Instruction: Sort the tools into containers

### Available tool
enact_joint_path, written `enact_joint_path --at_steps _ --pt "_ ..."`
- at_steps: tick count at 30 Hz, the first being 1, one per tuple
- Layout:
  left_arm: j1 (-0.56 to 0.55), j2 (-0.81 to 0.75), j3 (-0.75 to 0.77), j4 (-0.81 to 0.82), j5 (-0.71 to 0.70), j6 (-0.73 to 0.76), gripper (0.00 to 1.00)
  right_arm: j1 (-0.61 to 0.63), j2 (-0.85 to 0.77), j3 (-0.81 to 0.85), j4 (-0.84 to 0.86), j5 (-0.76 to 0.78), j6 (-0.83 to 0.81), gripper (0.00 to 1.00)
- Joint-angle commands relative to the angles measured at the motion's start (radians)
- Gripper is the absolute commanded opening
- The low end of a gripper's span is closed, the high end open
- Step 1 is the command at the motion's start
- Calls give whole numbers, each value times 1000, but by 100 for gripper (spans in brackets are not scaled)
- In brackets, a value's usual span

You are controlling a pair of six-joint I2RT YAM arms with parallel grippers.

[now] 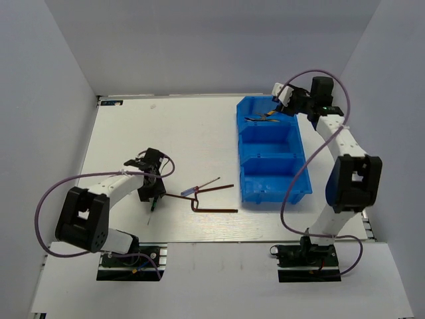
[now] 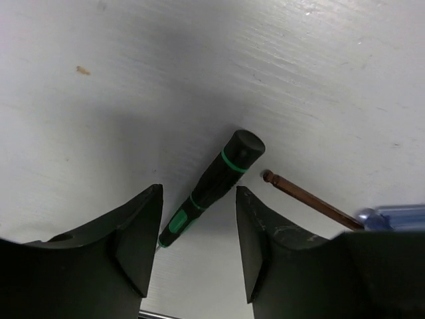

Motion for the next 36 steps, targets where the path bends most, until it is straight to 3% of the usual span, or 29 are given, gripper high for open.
enact_joint_path --at_steps 1,5,9,10,11,13,14,16,20,21,23,24,25,26,27,29,32,36 --pt "6 48 11 54 16 45 58 -4 -171 -60 -38 -83 275 58" --pt "6 103 -9 81 17 55 50 0 -370 -241 -41 -167 484 58" --pt "6 113 -33 121 43 64 20 0 -469 -324 -173 -258 544 57" --pt "6 113 -24 121 56 64 7 0 -480 -348 -190 -279 558 54" --pt "6 103 -14 109 56 64 1 2 -501 -356 -255 -294 588 44" --pt "-3 71 40 91 56 85 0 2 -535 -364 -320 -319 581 26" --pt "-3 36 66 82 45 96 0 3 -543 -370 -393 -324 580 0" --pt "-14 11 163 71 75 154 0 -1 -563 -378 -444 -310 601 0" --pt "-14 36 314 236 305 285 0 -4 -613 -425 -494 -253 604 0" --pt "-23 65 388 315 447 312 0 -1 -633 -431 -489 -246 609 12" --pt "-34 187 468 386 601 395 0 -3 -664 -462 -469 -218 641 36" --pt "-34 238 553 458 776 421 0 -4 -685 -471 -465 -206 653 43" --pt "-44 290 601 483 851 450 0 -6 -707 -483 -463 -186 670 43" --pt "-60 391 700 502 972 472 0 -4 -725 -493 -466 -183 675 41" --pt "-80 443 750 550 1038 495 0 -7 -739 -497 -477 -174 676 23" --pt "-103 531 892 574 1115 525 0 -4 -762 -499 -507 -172 678 0" --pt "-149 663 1032 656 1181 526 0 -10 -806 -514 -541 -169 664 0" --pt "-190 758 1083 874 1231 440 0 -10 -879 -566 -540 -132 662 0"
